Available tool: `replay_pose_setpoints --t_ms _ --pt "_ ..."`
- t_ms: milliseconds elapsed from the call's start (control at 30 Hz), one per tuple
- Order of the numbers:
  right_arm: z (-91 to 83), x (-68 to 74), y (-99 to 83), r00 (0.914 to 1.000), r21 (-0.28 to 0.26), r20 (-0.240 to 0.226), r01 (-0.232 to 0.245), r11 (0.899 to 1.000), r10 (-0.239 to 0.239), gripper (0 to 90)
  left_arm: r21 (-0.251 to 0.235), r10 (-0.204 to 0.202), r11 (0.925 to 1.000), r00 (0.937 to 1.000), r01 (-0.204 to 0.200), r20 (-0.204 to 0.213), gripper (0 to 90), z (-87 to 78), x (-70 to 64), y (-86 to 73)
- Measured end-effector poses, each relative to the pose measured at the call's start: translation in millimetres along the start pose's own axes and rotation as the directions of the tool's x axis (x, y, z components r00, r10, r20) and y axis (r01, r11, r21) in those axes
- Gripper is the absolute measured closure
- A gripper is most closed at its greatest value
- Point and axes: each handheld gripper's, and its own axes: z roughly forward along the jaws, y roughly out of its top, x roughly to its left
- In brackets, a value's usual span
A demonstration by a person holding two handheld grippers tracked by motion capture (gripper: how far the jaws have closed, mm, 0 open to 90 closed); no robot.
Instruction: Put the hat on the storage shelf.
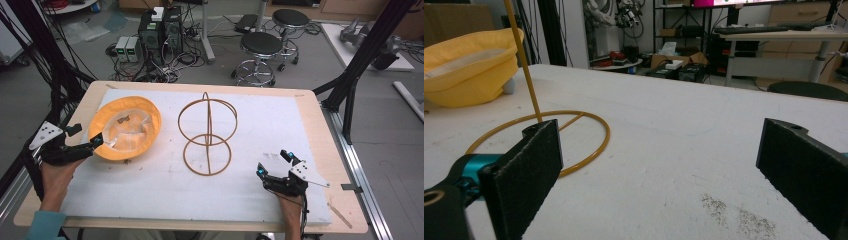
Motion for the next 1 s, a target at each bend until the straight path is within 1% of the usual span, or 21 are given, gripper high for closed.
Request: replay_pose_setpoints --t_ms 33,67,100,133,200,333,367,400,433,467,500,600,667,733,767,800,833,867,933,967,1000 --pt "0.0 0.0 0.0 1.0 0.0 0.0 0.0 1.0 0.0 3.6 0.025 -0.007 0.9997 1.0 0.007 0.006 14.2 2.8 2.3 1.8" --pt "0.3 -0.3 0.0 1.0 -0.001 0.001 0.005 1.0 -0.005 3.6 0.039 -0.008 0.9992 1.0 0.007 0.005 14.3 4.8 4.2 2.6" --pt "0.3 -0.3 0.1 1.0 0.0 0.002 0.006 1.0 -0.006 3.6 0.065 -0.015 0.9978 0.9999 0.015 -0.001 14.3 8.3 7.2 3.8" --pt "0.3 -0.3 0.1 1.0 0.0 0.002 0.006 1.0 -0.006 3.6 0.065 -0.015 0.9978 0.9999 0.015 -0.001 14.4 8.3 7.2 3.8" --pt "0.4 0.0 0.2 1.0 0.002 0.003 0.007 1.0 -0.007 3.6 0.098 -0.016 0.995 0.9998 0.017 -0.012 14.5 12.3 12.4 5.6" --pt "0.6 0.4 0.2 1.0 0.006 0.002 0.004 1.0 -0.004 3.6 0.146 -0.057 0.9873 0.9976 0.062 -0.038 15.8 18.3 23.7 8.3" --pt "0.6 0.4 0.2 1.0 0.006 0.002 0.004 1.0 -0.004 3.6 0.165 -0.07 0.9835 0.9969 0.075 -0.037 15.8 20.1 27.0 8.3" --pt "0.7 0.7 0.3 1.0 0.01 0.003 0.009 1.0 -0.009 3.6 0.184 -0.086 0.9786 0.9955 0.092 -0.04 20.0 22.3 30.7 7.8" --pt "0.7 0.7 0.3 1.0 0.01 0.003 0.009 1.0 -0.009 3.6 0.198 -0.092 0.9751 0.9947 0.099 -0.045 20.0 23.6 32.5 7.6" --pt "0.9 0.9 0.4 0.9999 0.01 0.003 0.01 1.0 -0.01 3.6 0.223 -0.091 0.9694 0.9943 0.102 -0.056 21.2 26.1 34.8 7.3" --pt "1.1 1.2 0.3 0.9999 0.012 0.003 0.014 1.0 -0.014 3.5 0.235 -0.094 0.9662 0.9937 0.106 -0.061 21.4 27.3 35.9 7.1" --pt "1.3 0.8 0.4 0.9999 0.01 0.004 0.015 1.0 -0.015 3.6 0.241 -0.118 0.9619 0.9914 0.128 -0.056 24.5 29.2 39.5 6.5" --pt "1.3 0.8 0.5 0.9999 0.01 0.004 0.013 1.0 -0.013 3.6 0.249 -0.127 0.9585 0.99 0.138 -0.061 24.5 30.8 40.7 5.6" --pt "1.3 0.7 0.5 0.9999 0.011 0.003 0.015 1.0 -0.015 3.6 0.26 -0.132 0.9541 0.9877 0.149 -0.084 28.3 31.8 41.3 5.2" --pt "1.3 0.8 0.5 0.9999 0.011 0.003 0.015 1.0 -0.015 3.6 0.258 -0.142 0.9527 0.9859 0.16 -0.089 30.5 32.4 41.8 5.1" --pt "1.3 0.8 0.5 0.9999 0.011 0.003 0.015 1.0 -0.015 3.6 0.265 -0.152 0.9495 0.9851 0.168 -0.081 30.5 33.1 42.4 4.8" --pt "1.3 0.8 0.5 0.9999 0.011 0.004 0.014 1.0 -0.015 3.6 0.271 -0.164 0.9457 0.9832 0.18 -0.081 32.8 34.0 42.4 4.6" --pt "1.3 0.8 0.5 0.9999 0.011 0.004 0.014 1.0 -0.015 3.6 0.278 -0.163 0.9439 0.9836 0.178 -0.077 32.8 34.6 42.5 4.2" --pt "1.4 0.8 0.4 0.9999 0.01 0.005 0.016 1.0 -0.016 3.6 0.296 -0.164 0.9385 0.9839 0.178 -0.071 36.5 36.1 42.1 3.4" --pt "1.3 0.8 0.5 0.9999 0.011 0.004 0.015 1.0 -0.015 3.5 0.309 -0.177 0.9323 0.982 0.189 -0.065 36.8 37.4 42.0 2.9" --pt "1.3 0.8 0.4 0.9999 0.01 0.004 0.014 1.0 -0.014 3.6 0.317 -0.186 0.9284 0.9809 0.195 -0.058 41.0 38.5 42.3 2.2"
